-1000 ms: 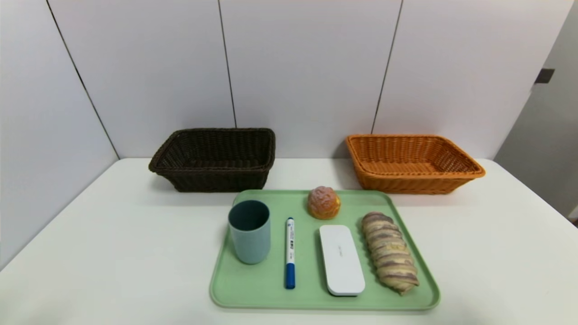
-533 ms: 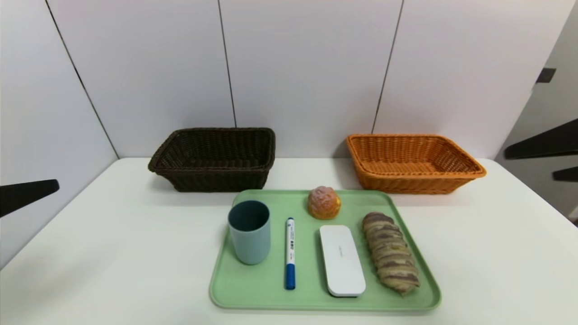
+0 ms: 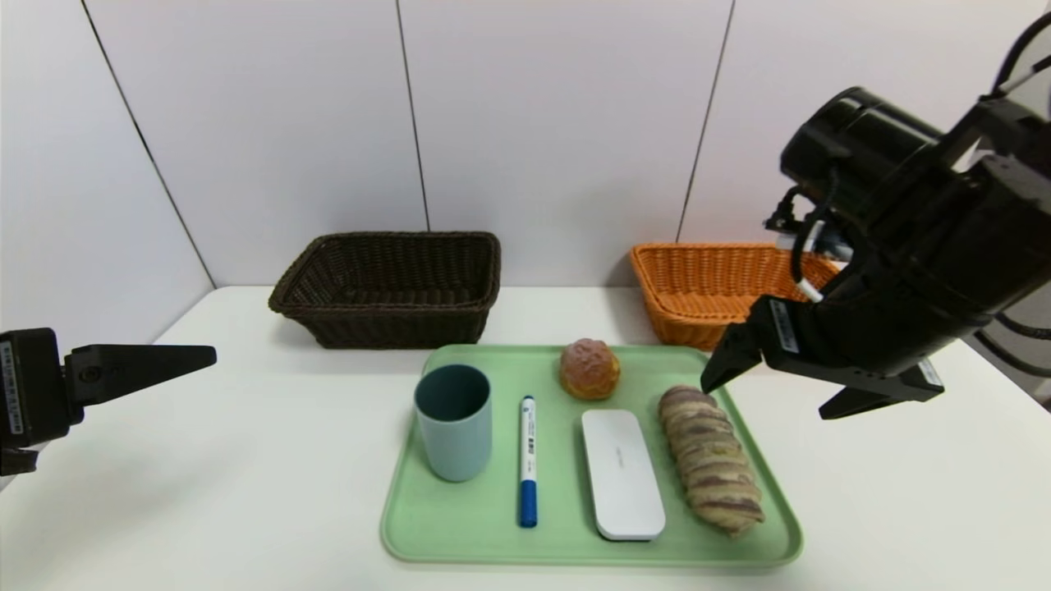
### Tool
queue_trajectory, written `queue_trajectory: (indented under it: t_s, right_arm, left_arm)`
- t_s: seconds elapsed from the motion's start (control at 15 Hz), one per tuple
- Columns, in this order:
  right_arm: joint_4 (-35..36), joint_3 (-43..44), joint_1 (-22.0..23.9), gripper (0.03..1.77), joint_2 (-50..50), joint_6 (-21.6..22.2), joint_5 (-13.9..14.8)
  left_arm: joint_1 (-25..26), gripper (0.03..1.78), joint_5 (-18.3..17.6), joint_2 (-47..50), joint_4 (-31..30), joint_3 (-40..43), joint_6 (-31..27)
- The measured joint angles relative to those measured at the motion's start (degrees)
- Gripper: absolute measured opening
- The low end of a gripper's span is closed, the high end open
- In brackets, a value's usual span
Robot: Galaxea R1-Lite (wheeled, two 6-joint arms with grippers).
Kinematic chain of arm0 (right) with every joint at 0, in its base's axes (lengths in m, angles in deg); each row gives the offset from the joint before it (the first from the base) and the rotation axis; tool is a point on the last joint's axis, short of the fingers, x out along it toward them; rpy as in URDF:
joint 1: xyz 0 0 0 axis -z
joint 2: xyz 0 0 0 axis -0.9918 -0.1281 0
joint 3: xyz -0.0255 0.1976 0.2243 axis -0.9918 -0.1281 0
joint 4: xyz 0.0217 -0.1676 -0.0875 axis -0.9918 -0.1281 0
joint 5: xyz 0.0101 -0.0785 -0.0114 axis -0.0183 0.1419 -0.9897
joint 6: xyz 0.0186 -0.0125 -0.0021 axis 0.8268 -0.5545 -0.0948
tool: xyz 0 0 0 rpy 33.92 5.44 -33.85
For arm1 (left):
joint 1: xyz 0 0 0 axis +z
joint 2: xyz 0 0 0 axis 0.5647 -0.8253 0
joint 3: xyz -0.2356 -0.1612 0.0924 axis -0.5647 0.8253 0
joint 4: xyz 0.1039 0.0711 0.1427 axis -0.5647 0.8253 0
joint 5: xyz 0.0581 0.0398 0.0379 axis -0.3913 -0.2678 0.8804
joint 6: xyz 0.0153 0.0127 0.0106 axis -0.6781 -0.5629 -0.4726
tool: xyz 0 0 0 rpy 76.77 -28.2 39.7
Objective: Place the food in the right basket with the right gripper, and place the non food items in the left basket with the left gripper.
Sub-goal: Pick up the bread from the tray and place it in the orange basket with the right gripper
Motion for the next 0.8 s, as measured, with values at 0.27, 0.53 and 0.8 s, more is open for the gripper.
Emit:
queue_trajectory:
  t_s: [0.27, 0.53, 0.8]
  right_arm:
    - [-7.66, 9.16, -0.22, 1.71, -10.5, 4.63, 0.52]
    - [-8.98, 12.37, 0.3, 1.71, -16.87, 5.88, 1.85]
    - [-9.01, 12.61, 1.68, 1.71, -19.96, 6.38, 1.66]
  left_arm:
    - [-1.22, 1.69, -0.05, -1.02, -0.15, -0.13, -0.05]
    - [-1.79, 1.69, -0.02, -1.05, -0.04, -0.2, -0.05]
    - [-1.82, 1.69, -0.11, -0.6, -0.01, -0.2, -0.11]
